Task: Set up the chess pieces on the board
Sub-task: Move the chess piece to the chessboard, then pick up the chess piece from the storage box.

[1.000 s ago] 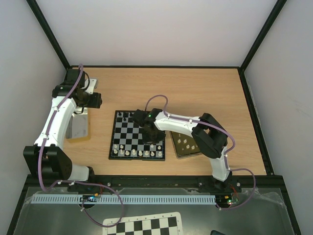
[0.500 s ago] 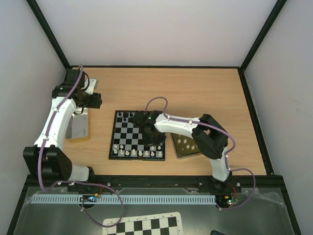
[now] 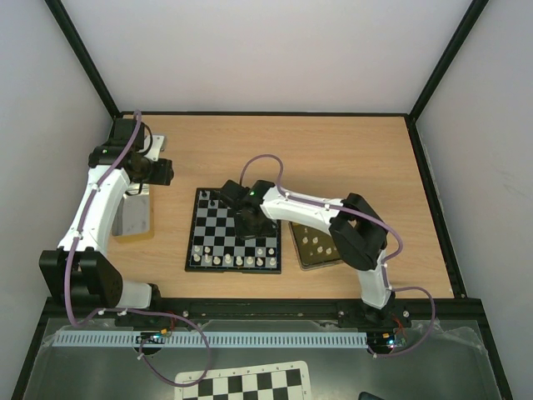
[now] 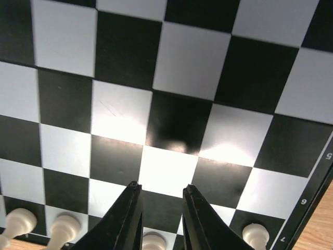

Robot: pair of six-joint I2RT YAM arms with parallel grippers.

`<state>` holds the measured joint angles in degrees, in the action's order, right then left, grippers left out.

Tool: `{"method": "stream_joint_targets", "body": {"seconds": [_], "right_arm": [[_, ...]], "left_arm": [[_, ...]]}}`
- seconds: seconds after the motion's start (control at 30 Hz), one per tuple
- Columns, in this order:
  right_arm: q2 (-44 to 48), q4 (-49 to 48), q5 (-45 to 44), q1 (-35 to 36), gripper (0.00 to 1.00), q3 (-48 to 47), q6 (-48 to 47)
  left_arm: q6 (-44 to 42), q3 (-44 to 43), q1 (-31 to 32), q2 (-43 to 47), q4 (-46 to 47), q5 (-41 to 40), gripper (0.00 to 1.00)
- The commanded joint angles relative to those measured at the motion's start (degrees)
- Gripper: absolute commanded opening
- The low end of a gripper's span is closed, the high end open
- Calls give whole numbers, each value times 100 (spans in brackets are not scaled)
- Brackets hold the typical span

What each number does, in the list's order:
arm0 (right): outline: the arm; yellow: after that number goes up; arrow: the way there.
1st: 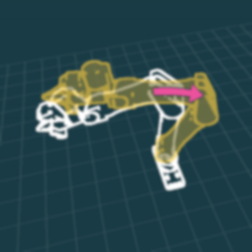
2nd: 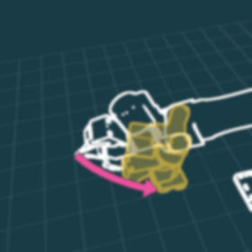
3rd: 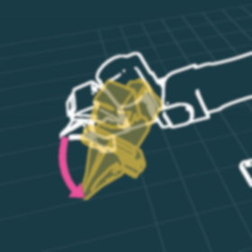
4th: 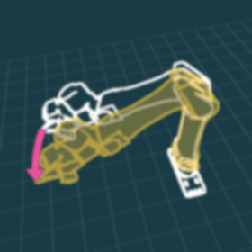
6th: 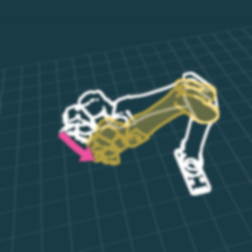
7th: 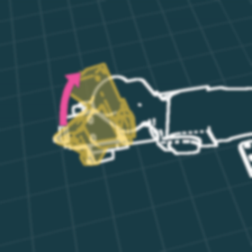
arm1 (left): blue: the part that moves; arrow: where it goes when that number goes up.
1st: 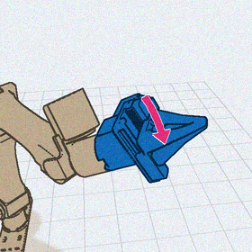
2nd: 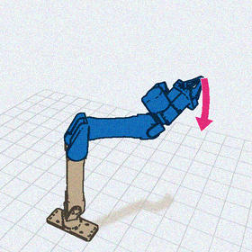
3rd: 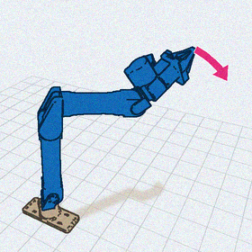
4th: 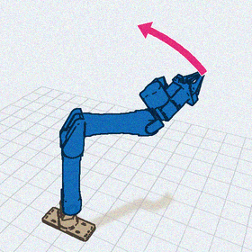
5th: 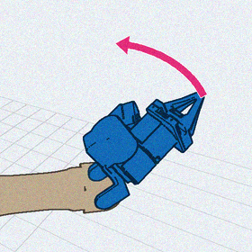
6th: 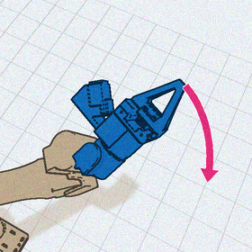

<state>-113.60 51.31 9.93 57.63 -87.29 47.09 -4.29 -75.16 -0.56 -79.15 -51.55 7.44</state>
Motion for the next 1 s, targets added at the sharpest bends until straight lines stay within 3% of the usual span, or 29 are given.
{"method": "stream_joint_targets", "body": {"seconds": [0.0,0.27,0.57,0.97], "right_arm": [[-114,389,-278,-111,21,-393,-101],[249,699,-472,-484,28,-559,-129],[1589,695,-474,-1535,29,842,-276],[2245,191,-243,-1920,29,2176,-306]], "left_arm": [[-34,25,-4,86,-38,-15,57],[-80,-7,19,-3,-48,-22,57],[-99,27,152,-50,-65,-126,57],[-99,2,152,-45,-127,-240,57]]}}
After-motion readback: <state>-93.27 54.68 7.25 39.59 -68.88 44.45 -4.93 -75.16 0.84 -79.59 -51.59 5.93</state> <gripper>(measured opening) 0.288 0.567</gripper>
